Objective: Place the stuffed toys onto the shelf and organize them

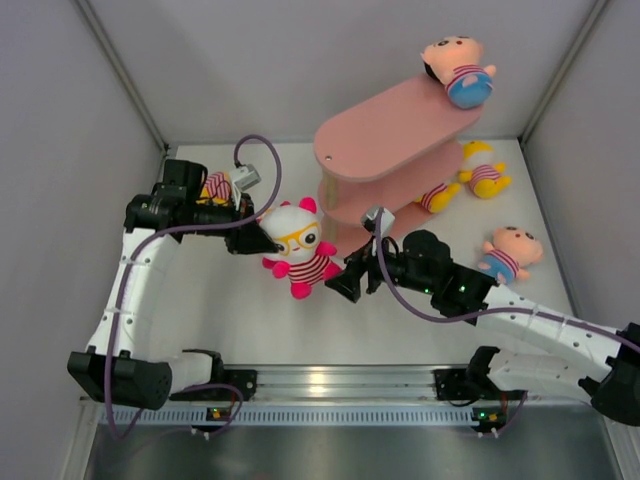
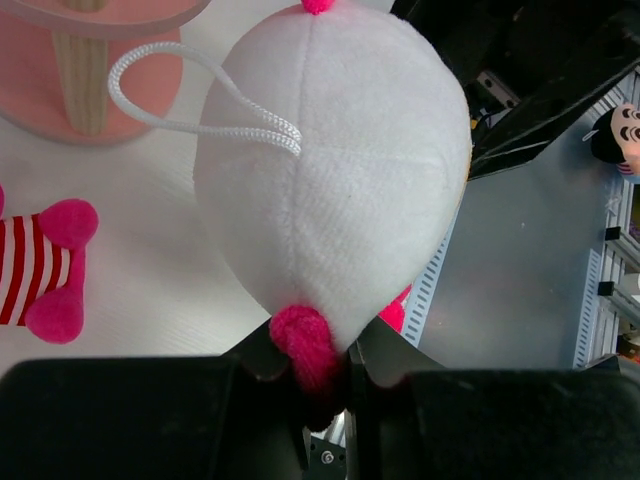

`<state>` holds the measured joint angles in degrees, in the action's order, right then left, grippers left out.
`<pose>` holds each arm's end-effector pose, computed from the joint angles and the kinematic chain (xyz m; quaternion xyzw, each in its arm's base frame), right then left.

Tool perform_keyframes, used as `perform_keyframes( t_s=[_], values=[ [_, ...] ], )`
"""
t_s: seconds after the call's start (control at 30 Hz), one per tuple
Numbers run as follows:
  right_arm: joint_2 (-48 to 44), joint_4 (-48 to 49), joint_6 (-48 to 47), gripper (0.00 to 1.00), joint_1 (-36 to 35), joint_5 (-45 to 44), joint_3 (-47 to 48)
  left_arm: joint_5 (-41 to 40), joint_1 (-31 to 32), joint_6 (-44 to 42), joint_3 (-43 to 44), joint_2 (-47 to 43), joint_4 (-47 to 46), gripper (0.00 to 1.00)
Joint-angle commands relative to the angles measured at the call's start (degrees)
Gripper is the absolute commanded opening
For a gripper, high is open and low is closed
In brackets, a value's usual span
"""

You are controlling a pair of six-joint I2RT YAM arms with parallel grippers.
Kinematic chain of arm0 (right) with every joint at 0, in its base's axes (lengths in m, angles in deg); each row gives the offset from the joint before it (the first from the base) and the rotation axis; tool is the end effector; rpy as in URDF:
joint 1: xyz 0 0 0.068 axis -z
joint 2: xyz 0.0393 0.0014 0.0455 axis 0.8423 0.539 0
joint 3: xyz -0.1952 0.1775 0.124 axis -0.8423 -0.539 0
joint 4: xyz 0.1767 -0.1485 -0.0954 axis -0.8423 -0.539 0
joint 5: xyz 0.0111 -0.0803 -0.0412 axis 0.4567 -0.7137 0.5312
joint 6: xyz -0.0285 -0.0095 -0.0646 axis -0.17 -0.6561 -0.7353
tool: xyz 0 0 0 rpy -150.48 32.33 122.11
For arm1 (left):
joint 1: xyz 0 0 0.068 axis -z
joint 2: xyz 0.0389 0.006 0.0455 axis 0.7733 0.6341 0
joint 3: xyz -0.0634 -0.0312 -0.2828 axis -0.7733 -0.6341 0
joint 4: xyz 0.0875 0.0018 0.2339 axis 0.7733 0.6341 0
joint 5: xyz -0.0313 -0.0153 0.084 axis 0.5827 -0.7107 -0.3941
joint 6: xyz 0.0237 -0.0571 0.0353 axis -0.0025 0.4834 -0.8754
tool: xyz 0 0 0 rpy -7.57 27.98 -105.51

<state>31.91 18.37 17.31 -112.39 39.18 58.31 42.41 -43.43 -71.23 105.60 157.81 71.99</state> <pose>0.1284 0.2000 0.3359 -0.2973 0.7237 0.4192 0.4605 0.1937 -0.0758 0.3951 0.3450 0.7685 -0.4459 0.3024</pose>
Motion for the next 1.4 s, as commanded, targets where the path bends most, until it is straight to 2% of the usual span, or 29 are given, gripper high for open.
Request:
perform_keyframes(
  t_s=[0.0,0.13,0.2,0.23,0.3,0.33,0.37,0.4,0.43,0.47,0.6,0.63,0.7,0.87,0.97,1.07,1.27,1.37],
  values=[
    [0.4,6.9,6.0,0.78,-0.4,-1.7,-1.0,3.1,0.2,0.8,1.8,-1.5,-0.4,0.0],
    [2.1,10.1,8.4,0.76,-0.4,-2.1,-2.3,3.2,0.2,1.1,1.8,-1.7,-0.4,0.0],
    [3.0,11.9,8.8,0.67,-0.4,-2.4,-2.6,3.5,0.2,1.3,1.7,-1.9,-0.4,0.0],
    [3.0,12.6,9.3,0.51,-0.4,-2.6,-2.6,3.6,0.2,1.3,1.6,-2.0,-0.4,0.0],
    [3.0,13.4,9.7,0.3,-0.4,-3.3,-2.9,3.5,0.2,1.1,1.1,-2.4,-0.4,0.0],
    [2.5,13.0,10.1,0.09,-0.4,-3.8,-2.8,3.4,0.2,1.1,0.9,-2.4,-0.4,0.0],
    [2.3,12.5,10.3,0.0,-0.4,-5.3,-2.7,3.3,0.2,1.1,0.8,-2.5,-0.4,0.0],
    [1.9,11.4,10.6,0.0,-0.5,-6.0,-2.9,3.1,0.2,1.1,0.7,-2.4,-0.4,0.01],
    [0.6,11.0,11.0,0.0,-0.5,-6.7,-3.1,2.0,0.2,1.4,0.7,-2.4,-0.4,0.09],
    [-0.2,10.5,11.1,0.0,-0.4,-7.9,-3.3,1.0,0.2,1.6,0.8,-2.3,-0.4,0.35],
    [-4.4,2.0,11.4,0.0,0.5,-9.0,-2.0,-4.8,0.2,2.8,1.8,-2.1,-0.3,0.8],
    [-5.3,-4.2,12.0,0.0,0.9,-9.0,-1.7,-6.2,0.2,2.9,2.0,-2.1,-0.4,0.85],
    [-8.2,-9.8,12.6,0.0,2.4,-9.0,-1.0,-9.7,0.2,3.0,2.4,-2.4,-0.5,0.93],
    [-16.5,-25.0,14.4,0.0,7.2,-9.0,0.5,-15.7,0.2,3.7,3.1,-2.2,-0.5,0.96],
    [-19.0,-29.3,13.5,0.0,12.0,-8.6,2.9,-16.6,0.2,3.9,3.1,-1.8,-0.5,0.96],
    [-17.2,-31.8,11.2,0.0,17.5,-6.0,5.6,-16.5,0.2,4.0,2.8,-1.3,-0.5,0.96],
    [-9.8,-29.2,7.6,0.0,25.2,1.3,10.9,-15.8,0.2,3.7,2.3,-1.7,-0.5,0.96],
    [-5.7,-23.8,7.3,0.0,29.9,6.2,12.2,-15.4,0.2,3.7,1.9,-2.1,-0.5,0.96]
  ],
)
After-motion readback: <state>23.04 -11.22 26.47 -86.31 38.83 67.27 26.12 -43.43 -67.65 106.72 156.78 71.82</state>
